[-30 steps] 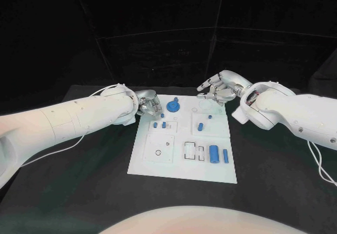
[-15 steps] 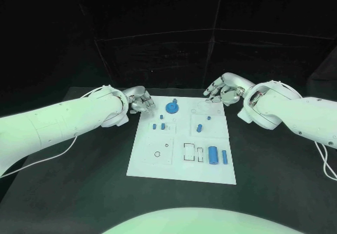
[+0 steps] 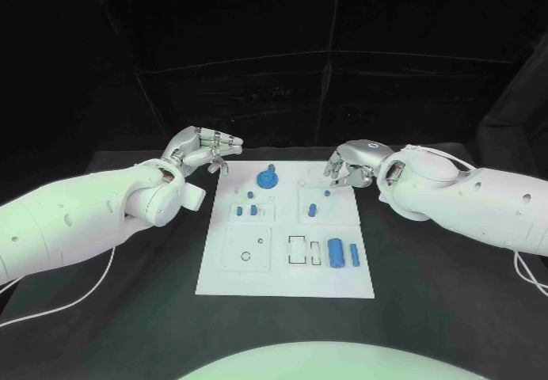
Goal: Assemble the parts on the task board
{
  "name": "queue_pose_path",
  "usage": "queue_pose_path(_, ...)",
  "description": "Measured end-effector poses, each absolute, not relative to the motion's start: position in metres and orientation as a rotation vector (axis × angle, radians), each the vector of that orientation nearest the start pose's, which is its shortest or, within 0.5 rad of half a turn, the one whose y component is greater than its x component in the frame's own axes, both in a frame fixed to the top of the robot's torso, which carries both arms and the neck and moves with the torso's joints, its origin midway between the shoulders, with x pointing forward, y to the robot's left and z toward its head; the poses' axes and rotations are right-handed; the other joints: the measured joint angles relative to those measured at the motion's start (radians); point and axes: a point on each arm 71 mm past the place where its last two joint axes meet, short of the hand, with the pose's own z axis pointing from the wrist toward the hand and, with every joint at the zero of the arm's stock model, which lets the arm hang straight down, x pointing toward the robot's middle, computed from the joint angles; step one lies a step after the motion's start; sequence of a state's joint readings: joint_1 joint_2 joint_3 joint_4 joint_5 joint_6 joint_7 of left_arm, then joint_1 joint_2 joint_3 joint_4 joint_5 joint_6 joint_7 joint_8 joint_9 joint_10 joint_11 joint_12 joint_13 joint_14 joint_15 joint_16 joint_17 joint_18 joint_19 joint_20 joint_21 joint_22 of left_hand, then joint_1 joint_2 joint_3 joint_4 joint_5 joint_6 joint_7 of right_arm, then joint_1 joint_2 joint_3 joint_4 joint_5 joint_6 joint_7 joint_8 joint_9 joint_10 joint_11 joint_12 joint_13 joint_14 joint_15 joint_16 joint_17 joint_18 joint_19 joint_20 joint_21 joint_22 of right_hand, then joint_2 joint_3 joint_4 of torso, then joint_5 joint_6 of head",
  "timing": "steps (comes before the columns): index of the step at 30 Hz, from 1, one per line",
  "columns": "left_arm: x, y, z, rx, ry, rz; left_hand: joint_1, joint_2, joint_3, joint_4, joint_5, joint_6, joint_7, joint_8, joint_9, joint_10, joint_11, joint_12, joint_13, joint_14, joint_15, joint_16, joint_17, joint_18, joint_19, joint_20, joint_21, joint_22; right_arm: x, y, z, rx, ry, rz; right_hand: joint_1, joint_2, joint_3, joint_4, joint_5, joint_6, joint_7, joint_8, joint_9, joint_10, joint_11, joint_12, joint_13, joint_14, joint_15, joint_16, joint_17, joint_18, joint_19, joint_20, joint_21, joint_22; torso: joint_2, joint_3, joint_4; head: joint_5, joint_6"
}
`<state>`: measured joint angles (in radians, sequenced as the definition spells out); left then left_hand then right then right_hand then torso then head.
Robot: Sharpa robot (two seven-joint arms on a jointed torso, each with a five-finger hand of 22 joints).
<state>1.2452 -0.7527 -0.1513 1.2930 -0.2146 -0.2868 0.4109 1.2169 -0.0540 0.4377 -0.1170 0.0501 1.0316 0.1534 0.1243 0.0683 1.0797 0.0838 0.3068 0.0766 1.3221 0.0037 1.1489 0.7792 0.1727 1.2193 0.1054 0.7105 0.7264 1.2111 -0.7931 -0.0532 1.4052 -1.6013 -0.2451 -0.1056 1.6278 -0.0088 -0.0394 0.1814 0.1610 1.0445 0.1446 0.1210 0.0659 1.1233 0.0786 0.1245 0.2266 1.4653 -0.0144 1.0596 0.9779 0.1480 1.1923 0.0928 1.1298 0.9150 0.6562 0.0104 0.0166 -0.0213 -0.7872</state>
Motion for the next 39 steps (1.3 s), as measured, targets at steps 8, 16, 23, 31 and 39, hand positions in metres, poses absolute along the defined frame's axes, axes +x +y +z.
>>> queue_pose_path(8,0.511,0.233,-0.2,-1.016,1.38,-1.47,0.0,0.0,-0.008,0.002,0.0,0.001,-0.001,0.0,0.0,0.009,-0.002,0.008,0.002,-0.004,-0.004,-0.003,-0.011,0.0,0.0,0.0,-0.005,-0.005,0.503,-0.204,-0.207,-0.376,1.699,0.429,-0.003,-0.027,0.043,0.008,-0.013,-0.006,0.006,-0.016,0.0,-0.003,0.003,-0.038,-0.053,0.003,0.004,0.006,0.006,0.0,0.003,0.004,0.004,0.006,0.0,-0.0001,0.0001,-0.007,0.003)
queue_pose_path(16,0.507,0.236,-0.199,-1.073,1.33,-1.504,0.0,0.0,-0.014,0.003,0.0,0.001,-0.001,-0.005,0.0,0.009,-0.002,0.008,0.002,-0.007,0.0,-0.007,-0.018,-0.001,0.0,0.0,-0.01,-0.009,0.504,-0.201,-0.214,-0.408,1.716,0.398,-0.004,-0.036,0.093,0.01,-0.018,-0.007,0.007,-0.022,0.0,-0.003,0.004,-0.053,-0.089,0.0,0.007,0.014,0.013,0.0,0.003,0.004,0.012,0.015,0.001,-0.0003,0.0001,-0.009,0.004)
queue_pose_path(23,0.506,0.237,-0.199,-1.098,1.31,-1.514,0.0,0.0,-0.02,0.003,0.0,-0.006,0.006,-0.015,-0.002,0.003,0.004,0.015,0.002,-0.011,0.004,-0.007,-0.022,-0.002,0.0,0.0,-0.017,-0.013,0.505,-0.196,-0.218,-0.42,1.729,0.399,0.004,-0.043,0.168,0.01,-0.033,-0.001,0.001,-0.025,0.0,0.006,0.002,-0.053,-0.122,0.0,0.007,0.038,0.037,0.0,0.011,0.004,0.031,0.04,0.001,0.0002,-0.0003,-0.005,0.002)
queue_pose_path(31,0.506,0.238,-0.199,-1.115,1.3,-1.517,0.0,0.0,-0.022,0.005,0.0,-0.006,0.006,-0.015,-0.002,0.003,0.004,0.014,0.002,-0.014,0.0,-0.007,-0.026,-0.002,0.0,0.0,-0.017,-0.014,0.504,-0.192,-0.222,-0.429,1.753,0.407,-0.004,-0.057,0.24,0.01,-0.033,0.018,0.0,-0.025,0.001,0.031,0.002,-0.053,-0.145,0.0,0.007,0.07,0.064,-0.017,0.032,0.004,0.063,0.081,0.001,0.0013,-0.0012,-0.004,0.001)
queue_pose_path(39,0.506,0.238,-0.199,-1.124,1.297,-1.517,0.0,0.0,-0.022,0.005,0.0,-0.01,0.009,-0.015,-0.002,0.003,0.004,0.014,0.001,-0.014,0.0,-0.007,-0.03,-0.002,0.0,0.0,-0.017,-0.015,0.505,-0.189,-0.225,-0.43,1.772,0.419,-0.047,-0.1,0.37,-0.008,-0.035,0.034,0.002,-0.032,0.001,0.045,0.005,-0.053,-0.162,0.0,0.007,0.093,0.083,-0.017,0.043,0.007,0.093,0.119,0.001,0.0017,-0.0012,-0.002,-0.002)
